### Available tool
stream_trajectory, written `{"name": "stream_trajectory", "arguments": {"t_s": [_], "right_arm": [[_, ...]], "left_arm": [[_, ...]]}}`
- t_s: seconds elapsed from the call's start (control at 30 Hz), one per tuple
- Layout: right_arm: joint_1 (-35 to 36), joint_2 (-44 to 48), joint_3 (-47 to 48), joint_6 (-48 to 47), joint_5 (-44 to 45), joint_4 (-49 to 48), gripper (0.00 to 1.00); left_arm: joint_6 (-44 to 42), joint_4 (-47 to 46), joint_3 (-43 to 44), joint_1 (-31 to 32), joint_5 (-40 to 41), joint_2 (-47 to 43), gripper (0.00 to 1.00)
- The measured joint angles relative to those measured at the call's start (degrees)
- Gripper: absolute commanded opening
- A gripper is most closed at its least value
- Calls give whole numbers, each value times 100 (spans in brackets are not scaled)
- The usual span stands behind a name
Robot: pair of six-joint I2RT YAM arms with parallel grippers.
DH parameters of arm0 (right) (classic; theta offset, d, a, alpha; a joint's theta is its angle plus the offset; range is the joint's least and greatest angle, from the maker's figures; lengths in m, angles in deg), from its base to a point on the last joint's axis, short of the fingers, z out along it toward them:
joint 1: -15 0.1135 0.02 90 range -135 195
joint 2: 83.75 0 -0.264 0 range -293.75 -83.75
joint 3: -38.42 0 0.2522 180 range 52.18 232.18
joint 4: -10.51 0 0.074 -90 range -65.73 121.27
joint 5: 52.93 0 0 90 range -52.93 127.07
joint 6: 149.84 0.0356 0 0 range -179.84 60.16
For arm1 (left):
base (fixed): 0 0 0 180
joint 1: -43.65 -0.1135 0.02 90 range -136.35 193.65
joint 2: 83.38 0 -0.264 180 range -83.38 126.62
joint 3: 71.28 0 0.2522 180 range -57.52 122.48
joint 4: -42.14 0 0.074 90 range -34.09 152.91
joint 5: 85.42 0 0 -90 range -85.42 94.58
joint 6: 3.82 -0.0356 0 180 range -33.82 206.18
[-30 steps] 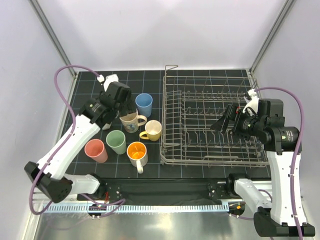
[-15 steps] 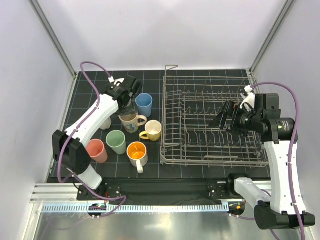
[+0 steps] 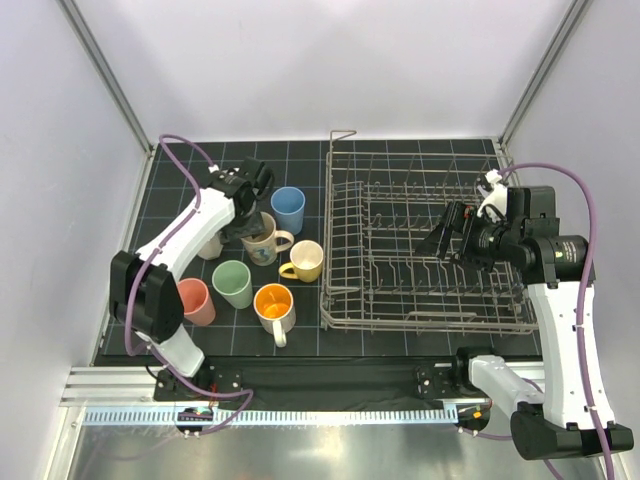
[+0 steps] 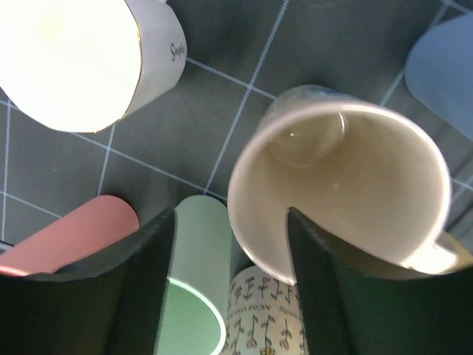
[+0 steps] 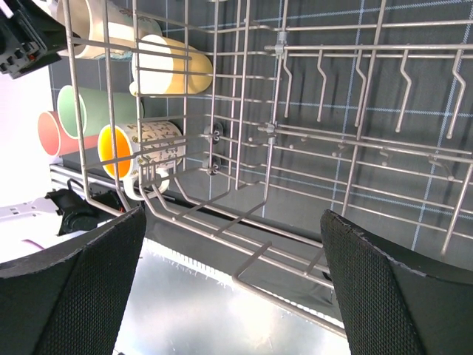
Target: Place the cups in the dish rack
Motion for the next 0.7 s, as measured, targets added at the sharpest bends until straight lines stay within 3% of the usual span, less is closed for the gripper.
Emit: {"name": "stream_trajectory", "arguments": {"t_s": [0.17,0.47,0.57,0.6,0.7], "right_arm": [[0,-42,44,37,26,-17,100],[0,-57,55,109,125,-15,100],[4,-55,55,109,122,-13,100],[4,-46,55,109,122,-13,100],[4,-31,59,105,122,2,100]], "left_arm": [[-90,-181,-72,-153,-72,144,52],[-177,-533,-127,-201,-96,378,26],[-214,-568,-175,-221,-70,420,12],[-232,-564,-188,-234,-68,420,3],[-223,-684,-188,-245,-225,345,0]]}}
